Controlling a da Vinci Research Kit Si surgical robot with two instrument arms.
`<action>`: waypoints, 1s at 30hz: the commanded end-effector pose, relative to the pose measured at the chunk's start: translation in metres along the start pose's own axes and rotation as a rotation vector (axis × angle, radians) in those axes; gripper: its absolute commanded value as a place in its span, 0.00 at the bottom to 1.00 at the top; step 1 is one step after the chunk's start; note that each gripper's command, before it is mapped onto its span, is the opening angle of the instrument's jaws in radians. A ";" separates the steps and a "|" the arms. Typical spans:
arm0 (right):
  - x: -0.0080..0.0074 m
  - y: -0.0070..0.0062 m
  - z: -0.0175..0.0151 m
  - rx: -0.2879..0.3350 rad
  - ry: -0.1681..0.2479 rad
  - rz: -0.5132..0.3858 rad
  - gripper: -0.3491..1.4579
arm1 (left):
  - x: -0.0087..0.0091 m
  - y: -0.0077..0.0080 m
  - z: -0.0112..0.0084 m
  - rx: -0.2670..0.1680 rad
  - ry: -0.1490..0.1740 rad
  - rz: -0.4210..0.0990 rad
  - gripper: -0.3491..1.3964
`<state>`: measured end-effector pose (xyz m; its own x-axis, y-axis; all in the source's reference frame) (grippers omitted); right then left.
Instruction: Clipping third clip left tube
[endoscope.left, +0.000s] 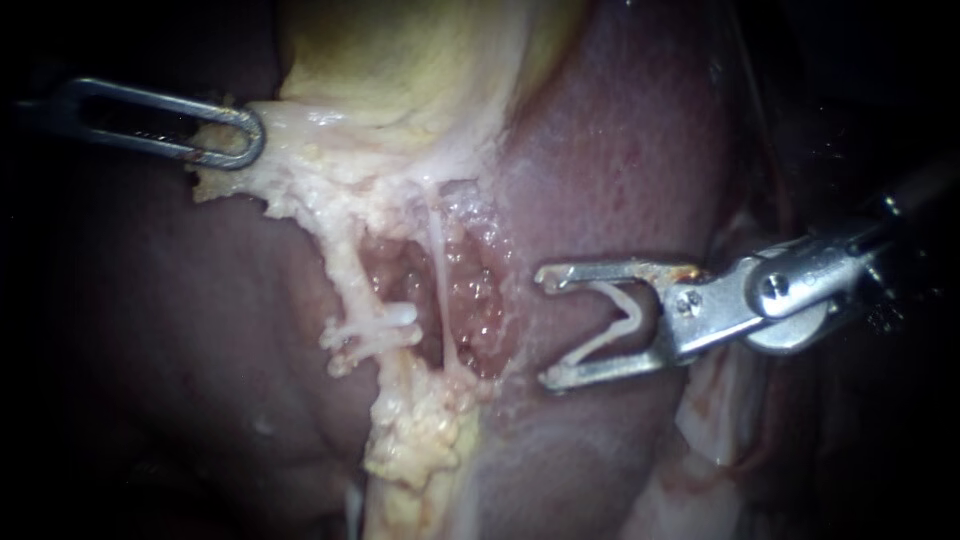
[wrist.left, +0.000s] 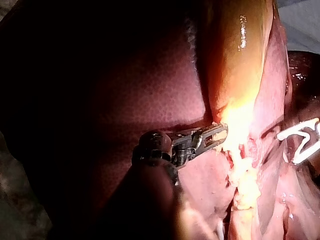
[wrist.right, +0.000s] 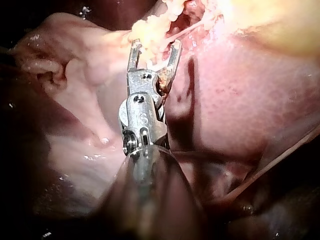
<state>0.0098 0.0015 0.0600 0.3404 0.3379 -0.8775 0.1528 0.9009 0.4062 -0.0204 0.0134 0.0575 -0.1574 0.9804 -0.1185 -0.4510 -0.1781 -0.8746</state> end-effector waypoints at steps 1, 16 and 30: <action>0.0003 0.0000 0.0006 0.003 0.014 0.027 0.47 | 0.0000 0.0000 0.0000 0.001 0.000 0.000 0.00; 0.0003 0.0029 0.0084 0.021 0.113 0.231 0.47 | -0.0005 0.0003 0.0005 0.003 0.002 0.000 0.00; -0.0038 0.0055 0.0095 0.021 0.111 0.280 0.47 | -0.0006 0.0002 0.0006 0.002 0.001 0.001 0.00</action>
<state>0.0182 0.0027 0.0682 0.2682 0.6011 -0.7528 0.0868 0.7632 0.6403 -0.0210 0.0127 0.0577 -0.1585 0.9802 -0.1190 -0.4513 -0.1791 -0.8742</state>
